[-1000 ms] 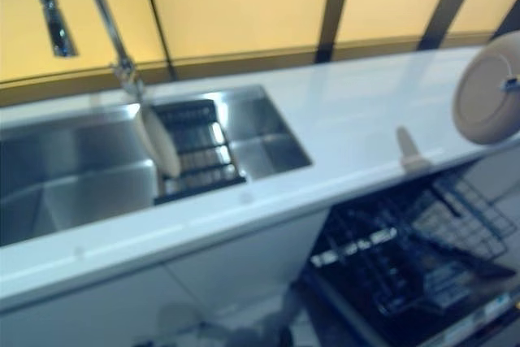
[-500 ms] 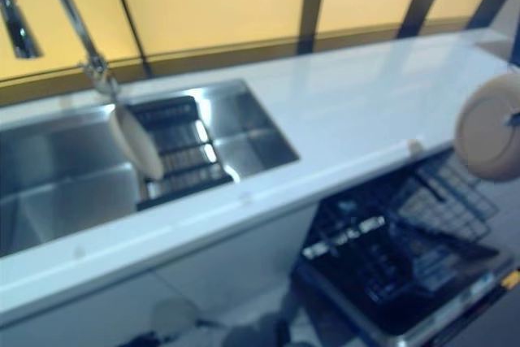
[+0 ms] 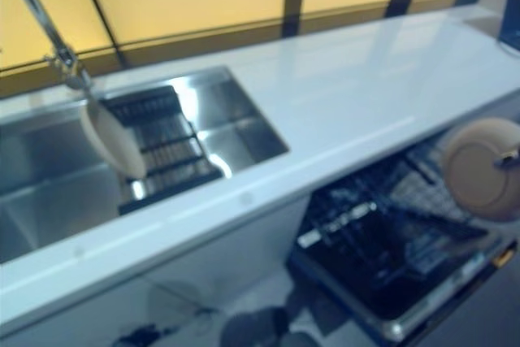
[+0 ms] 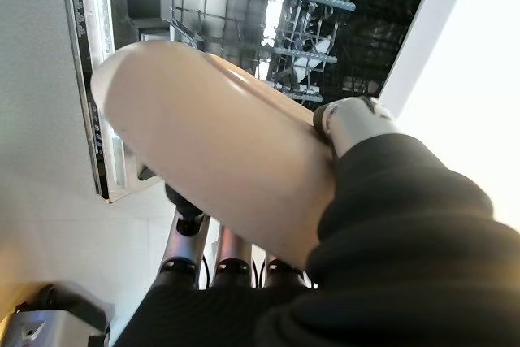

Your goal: Take plates into dishwasher

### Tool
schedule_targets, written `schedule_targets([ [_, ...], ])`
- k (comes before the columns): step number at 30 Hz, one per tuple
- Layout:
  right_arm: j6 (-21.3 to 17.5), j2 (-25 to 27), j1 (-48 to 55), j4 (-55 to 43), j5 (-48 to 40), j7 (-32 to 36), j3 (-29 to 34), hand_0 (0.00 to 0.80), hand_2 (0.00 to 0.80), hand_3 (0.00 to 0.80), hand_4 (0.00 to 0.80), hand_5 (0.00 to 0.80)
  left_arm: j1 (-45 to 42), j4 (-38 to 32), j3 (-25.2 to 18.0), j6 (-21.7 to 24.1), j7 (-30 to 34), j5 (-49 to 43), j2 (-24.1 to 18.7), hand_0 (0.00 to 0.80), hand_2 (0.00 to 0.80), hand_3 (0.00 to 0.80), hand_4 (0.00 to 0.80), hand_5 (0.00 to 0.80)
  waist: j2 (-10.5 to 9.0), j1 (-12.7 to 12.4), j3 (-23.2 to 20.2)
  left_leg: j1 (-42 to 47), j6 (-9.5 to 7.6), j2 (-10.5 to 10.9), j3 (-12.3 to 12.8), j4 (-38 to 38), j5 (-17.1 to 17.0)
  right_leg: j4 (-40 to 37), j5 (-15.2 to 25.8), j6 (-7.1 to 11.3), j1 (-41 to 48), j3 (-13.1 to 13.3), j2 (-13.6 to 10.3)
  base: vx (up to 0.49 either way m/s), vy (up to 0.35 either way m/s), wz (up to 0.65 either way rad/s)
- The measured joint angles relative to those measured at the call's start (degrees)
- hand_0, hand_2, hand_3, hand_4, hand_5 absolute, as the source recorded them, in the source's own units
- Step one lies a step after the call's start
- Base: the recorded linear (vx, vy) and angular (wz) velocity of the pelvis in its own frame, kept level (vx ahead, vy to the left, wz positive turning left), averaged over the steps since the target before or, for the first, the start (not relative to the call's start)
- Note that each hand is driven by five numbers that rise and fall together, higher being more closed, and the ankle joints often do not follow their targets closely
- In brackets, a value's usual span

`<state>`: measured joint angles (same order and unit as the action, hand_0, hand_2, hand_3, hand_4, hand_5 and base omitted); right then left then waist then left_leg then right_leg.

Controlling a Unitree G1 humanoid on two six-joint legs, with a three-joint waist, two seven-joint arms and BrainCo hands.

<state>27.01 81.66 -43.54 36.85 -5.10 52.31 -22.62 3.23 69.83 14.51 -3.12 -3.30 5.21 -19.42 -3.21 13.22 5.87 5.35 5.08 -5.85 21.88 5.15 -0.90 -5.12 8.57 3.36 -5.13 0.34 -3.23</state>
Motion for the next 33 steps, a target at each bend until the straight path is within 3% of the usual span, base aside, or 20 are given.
schedule_targets([
  [7, -0.35, -4.23, 11.87, -6.92, 0.04, -6.2, 7.07, 0.8, 0.8, 0.8, 0.8, 0.8, 0.32, -0.15, -0.01, -0.03, 0.0, 0.01, 0.59, 0.0, 0.0, 0.0, 0.0, 0.0, 0.4, -0.02, 0.33, 0.01, 0.0, 0.0, -0.09, 0.03, 0.0, -0.01, 0.0, 0.0, 0.01, 0.0, -0.02, 0.0, 0.0, 0.0],
  [21, -0.36, -14.12, 17.01, -12.07, 1.62, -11.51, 8.44, 0.8, 0.8, 0.8, 0.8, 0.8, 0.49, -0.88, -0.03, -0.04, -0.02, 0.01, 1.01, 0.0, 0.0, 0.0, 0.0, 0.0, 2.59, -0.14, 1.8, -0.19, -0.02, -0.02, -0.83, 0.02, -0.01, -0.03, -0.05, -0.06, 0.12, -0.61, -0.23, -0.005, 0.001, 0.01],
  [33, 0.15, -19.61, 19.12, -14.58, 2.43, -15.43, 8.4, 0.8, 0.8, 0.8, 0.8, 0.8, 0.6, -1.33, -0.04, -0.04, -0.02, 0.02, 2.67, 0.0, 0.0, 0.0, 0.0, 0.0, 3.72, -0.58, 2.47, -0.13, -0.05, -0.12, -1.86, 0.01, -0.05, -0.05, -0.25, -0.29, 0.74, -1.51, -0.39, -0.004, 0.0, 0.03],
])
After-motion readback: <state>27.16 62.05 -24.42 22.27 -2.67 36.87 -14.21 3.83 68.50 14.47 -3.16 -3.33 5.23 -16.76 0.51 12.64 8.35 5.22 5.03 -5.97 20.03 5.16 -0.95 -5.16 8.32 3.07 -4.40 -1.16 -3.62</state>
